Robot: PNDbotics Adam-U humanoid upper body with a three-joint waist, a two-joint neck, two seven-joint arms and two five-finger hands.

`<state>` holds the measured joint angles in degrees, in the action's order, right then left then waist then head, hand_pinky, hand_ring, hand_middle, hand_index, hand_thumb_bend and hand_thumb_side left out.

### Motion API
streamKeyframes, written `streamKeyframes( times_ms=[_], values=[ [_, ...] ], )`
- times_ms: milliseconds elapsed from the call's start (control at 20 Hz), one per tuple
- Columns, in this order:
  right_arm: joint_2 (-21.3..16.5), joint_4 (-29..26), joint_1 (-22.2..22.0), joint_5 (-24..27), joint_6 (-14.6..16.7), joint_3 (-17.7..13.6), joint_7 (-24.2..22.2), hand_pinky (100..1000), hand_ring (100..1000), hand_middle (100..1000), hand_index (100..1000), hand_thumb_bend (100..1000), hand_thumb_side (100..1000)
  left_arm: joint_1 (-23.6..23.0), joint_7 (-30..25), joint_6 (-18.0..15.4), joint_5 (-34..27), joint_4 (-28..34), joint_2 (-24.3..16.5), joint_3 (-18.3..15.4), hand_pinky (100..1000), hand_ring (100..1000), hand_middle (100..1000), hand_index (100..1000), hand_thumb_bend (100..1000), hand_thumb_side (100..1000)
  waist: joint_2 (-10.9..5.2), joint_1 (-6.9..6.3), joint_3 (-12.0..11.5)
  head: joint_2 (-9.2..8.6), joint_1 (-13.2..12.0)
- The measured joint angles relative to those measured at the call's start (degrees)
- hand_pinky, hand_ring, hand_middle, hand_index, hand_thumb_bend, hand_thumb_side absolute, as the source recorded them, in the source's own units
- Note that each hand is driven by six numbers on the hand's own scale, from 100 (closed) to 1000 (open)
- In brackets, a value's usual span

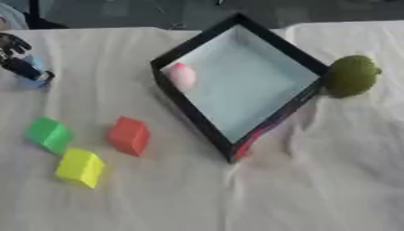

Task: Pick up objects on the table and place them in the box.

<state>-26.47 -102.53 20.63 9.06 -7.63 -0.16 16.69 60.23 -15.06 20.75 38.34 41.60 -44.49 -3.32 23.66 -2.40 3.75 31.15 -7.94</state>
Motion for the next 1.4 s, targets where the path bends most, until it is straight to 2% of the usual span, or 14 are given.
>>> streamKeyframes(
  times_ms=[700,850,1100,1250,1400],
  values=[
    [-0.02,0.07,-0.03,-0.22,-0.01,-0.01,0.08,874,809,819,878,256,448,-0.04,1.58,2.52,3.18,-0.39,-0.58,-0.73,903,927,799,846,503,100,1.02,0.0,1.12,-0.86,-1.27],
    [-0.03,0.05,-0.02,-0.22,0.0,-0.01,0.09,875,810,819,878,254,448,-0.05,1.37,2.55,3.01,-0.67,-0.58,-0.74,902,927,790,779,467,100,1.08,0.0,1.14,-1.0,-1.33],
    [-0.04,0.05,0.03,-0.22,0.19,-0.05,0.39,875,808,818,879,254,446,-0.15,-2.0,2.1,3.18,-1.82,-0.81,-0.67,909,931,794,739,441,100,1.09,0.0,1.17,-1.01,-1.33],
    [-0.05,0.05,0.04,-0.22,0.18,-0.15,0.58,875,808,817,879,252,446,-0.13,-4.17,2.19,4.44,-2.0,-1.12,-0.67,896,914,765,651,384,100,1.09,-0.14,1.17,-1.01,-1.32],
    [-0.05,0.05,0.05,-0.22,0.24,-0.15,0.64,875,807,816,879,251,446,-0.12,-4.72,2.54,5.76,-1.77,-1.15,-0.7,881,877,717,580,288,100,1.09,-0.14,1.17,-1.0,-1.28]
  ],
)
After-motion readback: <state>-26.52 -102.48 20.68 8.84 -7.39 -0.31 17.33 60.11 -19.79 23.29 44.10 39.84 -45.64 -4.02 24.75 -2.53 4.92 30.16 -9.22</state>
